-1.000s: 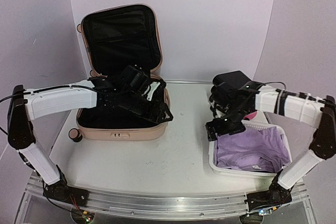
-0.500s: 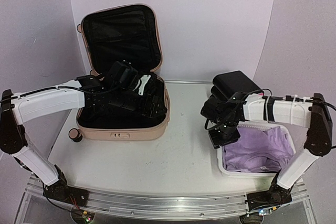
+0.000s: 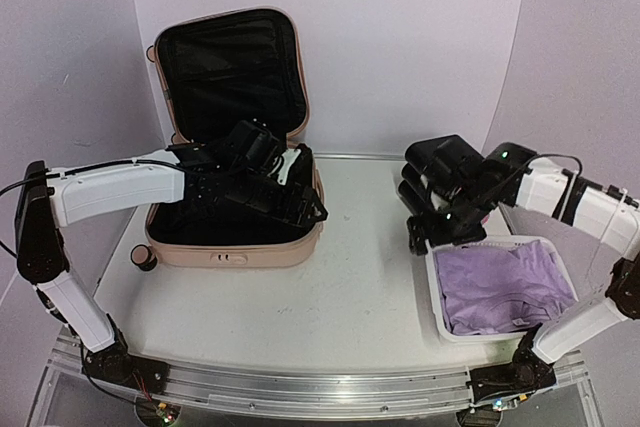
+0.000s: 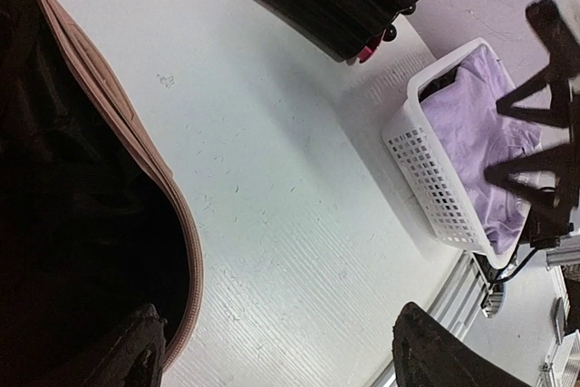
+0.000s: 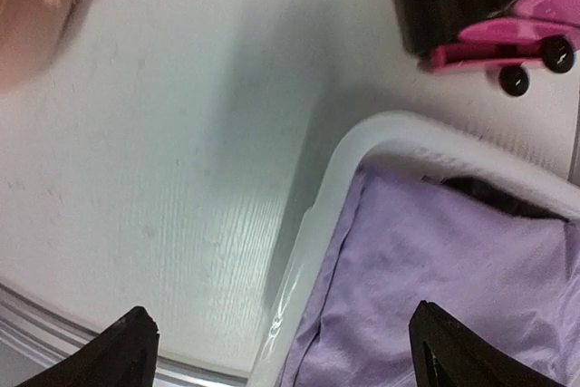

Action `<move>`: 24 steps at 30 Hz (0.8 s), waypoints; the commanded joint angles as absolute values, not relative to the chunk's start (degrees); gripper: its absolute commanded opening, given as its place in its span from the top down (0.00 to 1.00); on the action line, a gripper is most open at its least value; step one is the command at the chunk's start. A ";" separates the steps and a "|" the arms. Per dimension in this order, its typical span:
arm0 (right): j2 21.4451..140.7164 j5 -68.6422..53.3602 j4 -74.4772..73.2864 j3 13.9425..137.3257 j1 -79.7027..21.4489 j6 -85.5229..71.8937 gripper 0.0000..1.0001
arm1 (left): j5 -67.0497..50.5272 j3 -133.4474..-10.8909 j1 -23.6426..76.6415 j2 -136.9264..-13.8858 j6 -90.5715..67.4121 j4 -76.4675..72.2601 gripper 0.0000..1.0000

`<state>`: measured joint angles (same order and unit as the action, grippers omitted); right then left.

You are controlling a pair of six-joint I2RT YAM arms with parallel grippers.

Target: Open, take out, and arrange the luggage

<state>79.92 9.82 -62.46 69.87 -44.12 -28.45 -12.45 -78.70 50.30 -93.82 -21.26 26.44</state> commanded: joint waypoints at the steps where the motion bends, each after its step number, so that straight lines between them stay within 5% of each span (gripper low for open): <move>1: 78.93 3.21 -62.16 77.73 -27.58 -23.13 0.02 | -13.10 -81.65 49.84 -91.06 -20.92 25.06 0.13; 10: 98.70 -13.78 -61.66 101.59 3.13 -23.35 0.02 | -14.48 -79.08 49.75 -87.49 -23.04 25.84 0.13; 21: 116.34 -28.28 -62.53 113.96 11.32 -18.73 0.02 | -14.94 -74.21 49.76 -82.87 -23.00 25.64 0.12; 24: 117.75 -34.48 -62.21 113.66 11.26 -17.71 0.10 | -14.82 -74.09 49.75 -82.94 -22.45 25.57 0.12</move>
